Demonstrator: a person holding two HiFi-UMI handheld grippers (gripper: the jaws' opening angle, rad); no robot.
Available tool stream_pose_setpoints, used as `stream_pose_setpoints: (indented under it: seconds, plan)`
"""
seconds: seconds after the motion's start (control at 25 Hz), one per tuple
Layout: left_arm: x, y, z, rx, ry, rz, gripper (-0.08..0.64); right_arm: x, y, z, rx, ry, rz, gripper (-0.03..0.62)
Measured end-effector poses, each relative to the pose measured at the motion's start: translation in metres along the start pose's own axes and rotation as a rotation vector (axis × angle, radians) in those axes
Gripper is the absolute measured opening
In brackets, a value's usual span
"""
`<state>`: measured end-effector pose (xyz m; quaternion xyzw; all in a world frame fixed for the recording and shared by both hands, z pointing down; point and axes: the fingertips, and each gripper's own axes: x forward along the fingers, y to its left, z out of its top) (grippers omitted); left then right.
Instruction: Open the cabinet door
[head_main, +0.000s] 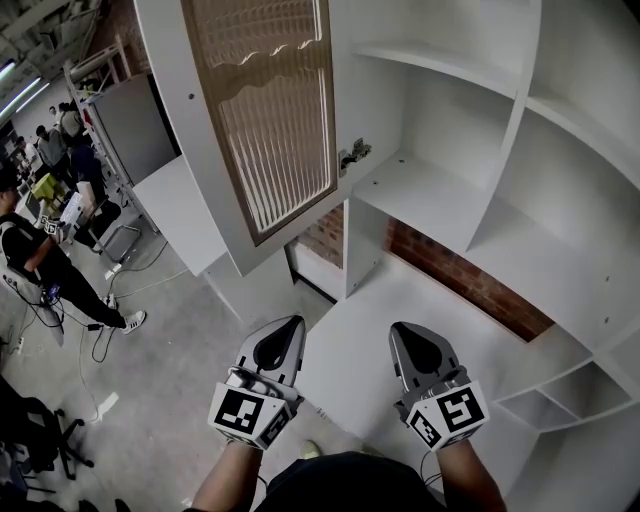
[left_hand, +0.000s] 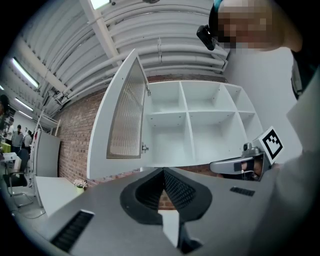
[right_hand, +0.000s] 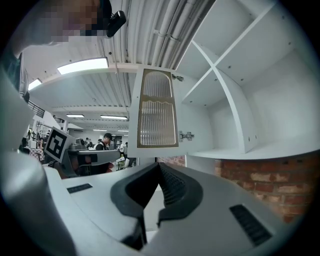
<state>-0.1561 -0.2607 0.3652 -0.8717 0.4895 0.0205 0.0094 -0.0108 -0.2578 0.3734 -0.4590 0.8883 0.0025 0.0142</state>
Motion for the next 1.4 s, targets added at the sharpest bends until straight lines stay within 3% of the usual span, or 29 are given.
stream_pose_setpoints:
  seconds: [0.4, 1.4]
  plan:
    - [0.004, 0.003, -0.024, -0.036, 0.008, 0.009, 0.006, 0.008, 0.001, -0.037, 0.035, 0.056, -0.014, 0.002]
    - [0.012, 0.002, -0.032, -0.046, 0.022, -0.014, 0.006, 0.016, 0.003, -0.040, 0.026, 0.085, -0.011, 0.002]
